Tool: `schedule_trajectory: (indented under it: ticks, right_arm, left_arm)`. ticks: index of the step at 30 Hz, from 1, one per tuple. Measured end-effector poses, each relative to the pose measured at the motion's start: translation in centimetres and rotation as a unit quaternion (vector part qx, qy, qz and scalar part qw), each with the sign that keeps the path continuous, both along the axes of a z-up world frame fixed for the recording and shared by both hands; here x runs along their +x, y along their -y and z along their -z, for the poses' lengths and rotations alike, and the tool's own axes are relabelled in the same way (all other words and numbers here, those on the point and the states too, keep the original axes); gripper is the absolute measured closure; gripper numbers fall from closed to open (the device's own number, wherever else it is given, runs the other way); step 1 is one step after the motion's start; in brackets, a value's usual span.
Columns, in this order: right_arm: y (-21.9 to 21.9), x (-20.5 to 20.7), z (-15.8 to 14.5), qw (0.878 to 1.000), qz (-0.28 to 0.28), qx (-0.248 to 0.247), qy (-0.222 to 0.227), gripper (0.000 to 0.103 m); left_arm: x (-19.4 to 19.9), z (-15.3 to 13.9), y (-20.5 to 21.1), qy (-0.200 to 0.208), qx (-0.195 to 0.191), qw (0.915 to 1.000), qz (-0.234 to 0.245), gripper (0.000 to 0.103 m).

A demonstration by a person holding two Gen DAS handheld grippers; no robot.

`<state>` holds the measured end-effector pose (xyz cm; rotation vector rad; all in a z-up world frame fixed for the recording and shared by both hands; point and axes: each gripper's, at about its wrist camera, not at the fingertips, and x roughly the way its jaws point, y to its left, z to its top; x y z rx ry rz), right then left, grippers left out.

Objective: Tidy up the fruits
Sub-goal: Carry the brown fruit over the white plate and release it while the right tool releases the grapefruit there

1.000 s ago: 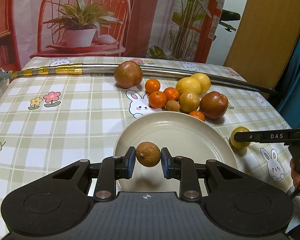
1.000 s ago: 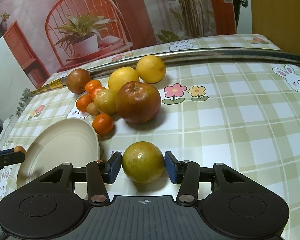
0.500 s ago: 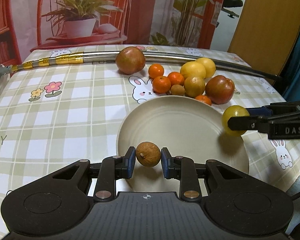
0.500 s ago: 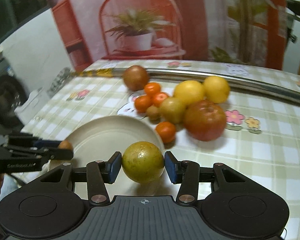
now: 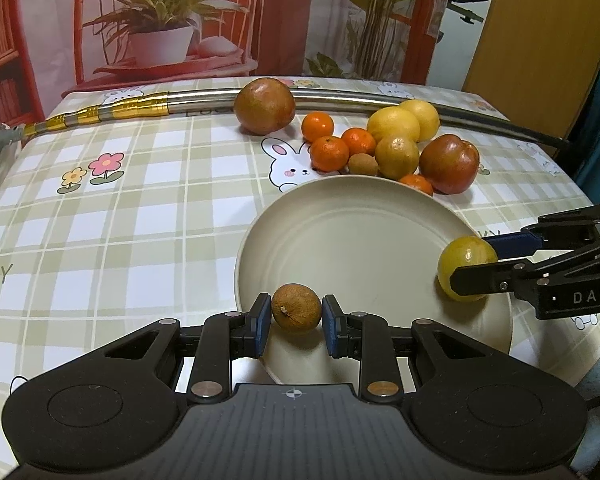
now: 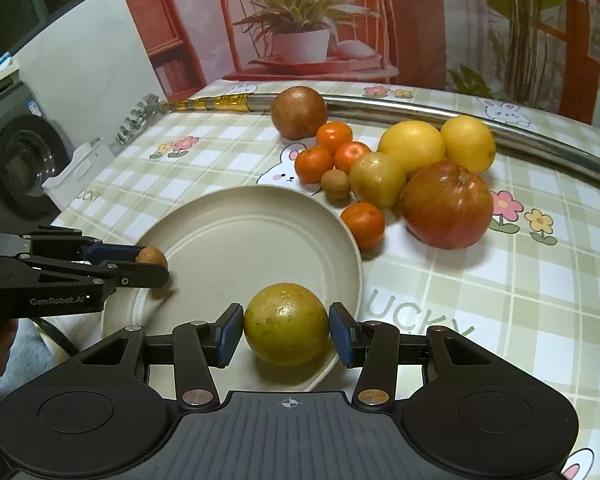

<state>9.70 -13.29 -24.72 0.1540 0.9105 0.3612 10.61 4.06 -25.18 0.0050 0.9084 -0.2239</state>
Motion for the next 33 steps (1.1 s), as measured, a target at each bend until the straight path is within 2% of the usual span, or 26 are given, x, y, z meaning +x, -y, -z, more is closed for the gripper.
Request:
schedule_trajectory:
  ticks: [16,25,30,33]
  right_arm:
    - [0.7,-0.5,-0.4,1.000,0.010,0.016,0.012,0.058]
    - [4.4,0.1,-2.1,0.997,0.062,0.006,0.052,0.058]
    - [6.8,0.9,-2.3,0.992,0.107,-0.004,0.064,0.058]
    - [7.8,1.4,-2.3,0.989,0.128,-0.007,0.071,0.058]
  left_arm:
    - [-0.2,0.1,0.0,0.003,-0.002,1.0000,-0.005,0.074]
    - [0.8,-2.6,-1.7,0.023,-0.060,0.9979,-0.009,0.074]
    - [2.7,-4.4,-1.7,0.028,-0.091,0.9955,0.003,0.074]
    - [4.1,-5.1,-1.0,0.029,-0.096,0.9949,0.015,0.074]
